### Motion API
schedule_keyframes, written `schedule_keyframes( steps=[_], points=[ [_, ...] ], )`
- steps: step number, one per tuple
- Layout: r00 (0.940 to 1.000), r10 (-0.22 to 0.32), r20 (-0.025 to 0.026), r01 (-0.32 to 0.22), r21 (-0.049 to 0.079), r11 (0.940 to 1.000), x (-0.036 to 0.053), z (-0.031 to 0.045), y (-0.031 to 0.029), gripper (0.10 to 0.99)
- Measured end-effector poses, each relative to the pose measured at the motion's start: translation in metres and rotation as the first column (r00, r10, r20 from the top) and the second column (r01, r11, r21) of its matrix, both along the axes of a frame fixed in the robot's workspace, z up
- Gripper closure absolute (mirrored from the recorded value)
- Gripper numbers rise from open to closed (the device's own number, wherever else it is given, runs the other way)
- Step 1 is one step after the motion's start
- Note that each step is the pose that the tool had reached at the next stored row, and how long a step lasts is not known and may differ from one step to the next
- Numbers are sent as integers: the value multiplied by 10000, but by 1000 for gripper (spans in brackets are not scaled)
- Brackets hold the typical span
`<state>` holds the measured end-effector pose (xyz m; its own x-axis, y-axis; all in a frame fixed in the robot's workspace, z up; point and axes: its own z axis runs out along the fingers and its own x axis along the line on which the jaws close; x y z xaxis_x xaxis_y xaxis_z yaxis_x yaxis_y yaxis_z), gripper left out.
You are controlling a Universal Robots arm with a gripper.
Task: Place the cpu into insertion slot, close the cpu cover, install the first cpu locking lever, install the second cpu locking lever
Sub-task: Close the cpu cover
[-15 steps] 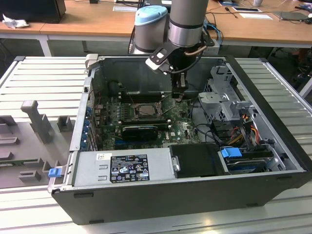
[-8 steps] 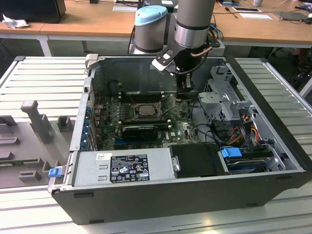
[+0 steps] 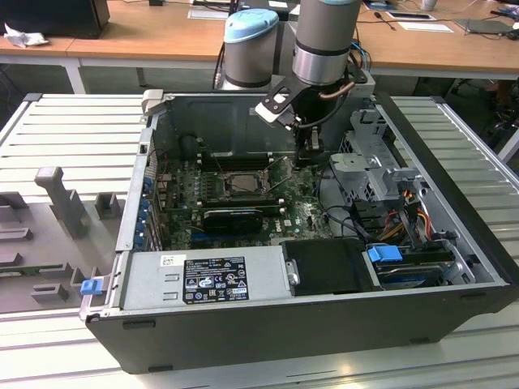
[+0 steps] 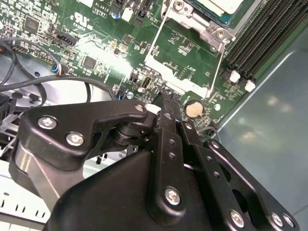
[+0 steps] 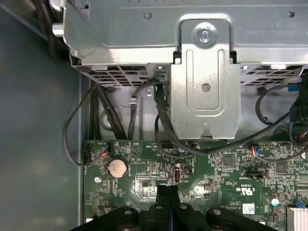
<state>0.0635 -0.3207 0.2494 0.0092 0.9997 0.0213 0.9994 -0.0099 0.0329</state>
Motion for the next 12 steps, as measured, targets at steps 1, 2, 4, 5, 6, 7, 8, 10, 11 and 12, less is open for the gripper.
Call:
schedule_keyframes(
  steps=[1,2,4,5,6,7,8,10,11,12],
  points=[
    [10000,0,0,0,1,10000,0,-22,0,980],
    [10000,1,-7,-1,0,10000,1,-47,0,980],
    [10000,0,-91,0,0,10000,-13,-46,0,980],
    [10000,2,-91,-2,1,10000,-59,-40,0,980],
    [10000,1,-91,-1,1,10000,-91,-38,0,980],
    [10000,1,-92,-1,1,10000,-101,-38,0,980],
    [10000,2,-92,-2,1,10000,-110,-38,0,980],
    [10000,1,-92,-1,1,10000,-124,-38,0,980],
    [10000,2,-92,-2,1,10000,-146,-38,0,980],
    [10000,1,-92,-1,1,10000,-153,-38,0,980]
  ],
)
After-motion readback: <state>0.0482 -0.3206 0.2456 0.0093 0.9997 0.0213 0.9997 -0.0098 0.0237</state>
